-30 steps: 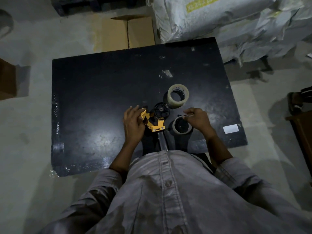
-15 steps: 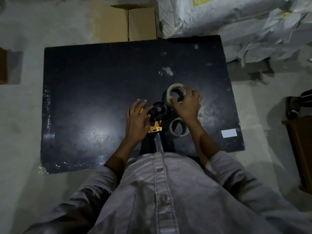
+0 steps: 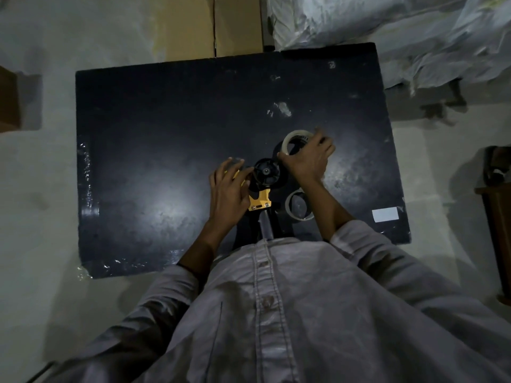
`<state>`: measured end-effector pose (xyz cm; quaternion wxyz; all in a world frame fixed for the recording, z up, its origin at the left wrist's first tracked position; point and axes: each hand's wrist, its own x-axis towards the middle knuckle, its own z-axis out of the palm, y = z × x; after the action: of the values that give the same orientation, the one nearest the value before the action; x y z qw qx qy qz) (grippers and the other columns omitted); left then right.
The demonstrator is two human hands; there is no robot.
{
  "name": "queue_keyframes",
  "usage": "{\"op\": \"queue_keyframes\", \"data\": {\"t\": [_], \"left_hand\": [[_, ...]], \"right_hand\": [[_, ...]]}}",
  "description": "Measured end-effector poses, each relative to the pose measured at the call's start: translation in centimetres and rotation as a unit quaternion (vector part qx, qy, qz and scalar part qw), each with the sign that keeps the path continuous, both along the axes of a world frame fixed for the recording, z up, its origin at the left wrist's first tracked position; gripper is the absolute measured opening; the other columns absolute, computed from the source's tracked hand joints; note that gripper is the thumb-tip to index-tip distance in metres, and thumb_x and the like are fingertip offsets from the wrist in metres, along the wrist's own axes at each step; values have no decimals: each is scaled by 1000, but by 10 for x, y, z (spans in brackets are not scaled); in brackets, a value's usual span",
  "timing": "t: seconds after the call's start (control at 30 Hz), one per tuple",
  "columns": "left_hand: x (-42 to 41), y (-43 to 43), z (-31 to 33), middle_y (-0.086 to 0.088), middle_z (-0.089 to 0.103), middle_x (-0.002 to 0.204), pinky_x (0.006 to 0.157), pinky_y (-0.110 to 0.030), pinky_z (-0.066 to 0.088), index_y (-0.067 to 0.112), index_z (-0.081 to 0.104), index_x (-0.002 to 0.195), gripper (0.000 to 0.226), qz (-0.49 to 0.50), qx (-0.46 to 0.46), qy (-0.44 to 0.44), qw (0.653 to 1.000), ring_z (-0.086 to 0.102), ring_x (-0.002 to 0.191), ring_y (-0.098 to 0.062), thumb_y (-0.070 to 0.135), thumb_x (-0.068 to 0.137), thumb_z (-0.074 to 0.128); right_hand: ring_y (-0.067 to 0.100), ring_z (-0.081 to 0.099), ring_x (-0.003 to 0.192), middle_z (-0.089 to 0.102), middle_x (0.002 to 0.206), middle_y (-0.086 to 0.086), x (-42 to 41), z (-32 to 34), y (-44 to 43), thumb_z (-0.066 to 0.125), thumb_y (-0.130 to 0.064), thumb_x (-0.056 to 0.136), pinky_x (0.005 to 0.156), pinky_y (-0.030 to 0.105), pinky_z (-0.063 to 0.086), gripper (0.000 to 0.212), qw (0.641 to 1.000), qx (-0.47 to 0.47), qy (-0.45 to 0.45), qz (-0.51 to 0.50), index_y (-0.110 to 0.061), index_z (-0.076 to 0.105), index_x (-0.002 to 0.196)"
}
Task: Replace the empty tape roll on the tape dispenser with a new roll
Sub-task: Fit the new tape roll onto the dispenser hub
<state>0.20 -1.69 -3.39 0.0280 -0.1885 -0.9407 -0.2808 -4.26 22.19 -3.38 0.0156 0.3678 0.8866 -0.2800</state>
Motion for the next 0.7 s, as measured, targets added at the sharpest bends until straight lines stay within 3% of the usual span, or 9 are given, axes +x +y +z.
{"op": "queue_keyframes", "data": {"t": [0.17, 0.27, 0.33, 0.43, 0.57, 0.7], "left_hand": [[-6, 11, 25, 0, 71, 144, 120, -50, 31, 23, 76, 137, 31, 55, 65, -41, 996, 46, 154, -34, 27, 108, 67], [-16, 19, 56, 4, 74, 138, 120, -49, 42, 26, 72, 143, 42, 78, 148, -143, 976, 55, 145, -25, 46, 106, 70], [-21, 25, 82, 6, 73, 142, 113, -41, 55, 26, 66, 151, 53, 63, 245, -223, 941, 64, 137, -14, 47, 104, 76], [-21, 31, 104, 5, 75, 137, 101, -29, 61, 24, 63, 153, 63, 53, 316, -271, 908, 72, 124, -7, 38, 97, 88], [-14, 27, 100, 0, 79, 125, 97, -49, 65, 21, 67, 148, 68, 66, 327, -263, 905, 77, 113, -18, 29, 88, 96], [-3, 18, 95, -1, 79, 126, 95, -47, 67, 18, 70, 146, 66, 77, 324, -265, 905, 77, 116, -18, 21, 86, 98]], "right_hand": [[31, 46, 137, 49, 147, 12, 26, 32, 3, 97, -58, 66, 112, 38, 45, 109, 972, 12, 223, 66, -11, 49, 152], [36, 49, 143, 50, 153, 16, 45, 58, -2, 101, -47, 76, 119, 51, 43, 101, 937, 8, 318, 147, -5, 48, 151], [41, 51, 143, 49, 154, 17, 56, 70, -9, 102, -38, 77, 116, 59, 45, 99, 917, 1, 355, 181, -8, 44, 151], [44, 53, 140, 50, 154, 17, 71, 75, -19, 102, -32, 77, 111, 63, 48, 95, 896, -6, 381, 229, -6, 45, 148], [41, 49, 145, 51, 158, 24, 87, 80, -22, 104, -36, 75, 116, 58, 45, 102, 894, -15, 347, 282, 0, 48, 152], [29, 39, 153, 37, 166, 18, 94, 93, -22, 104, -53, 73, 121, 49, 46, 110, 904, -43, 306, 294, -8, 51, 159]]}}
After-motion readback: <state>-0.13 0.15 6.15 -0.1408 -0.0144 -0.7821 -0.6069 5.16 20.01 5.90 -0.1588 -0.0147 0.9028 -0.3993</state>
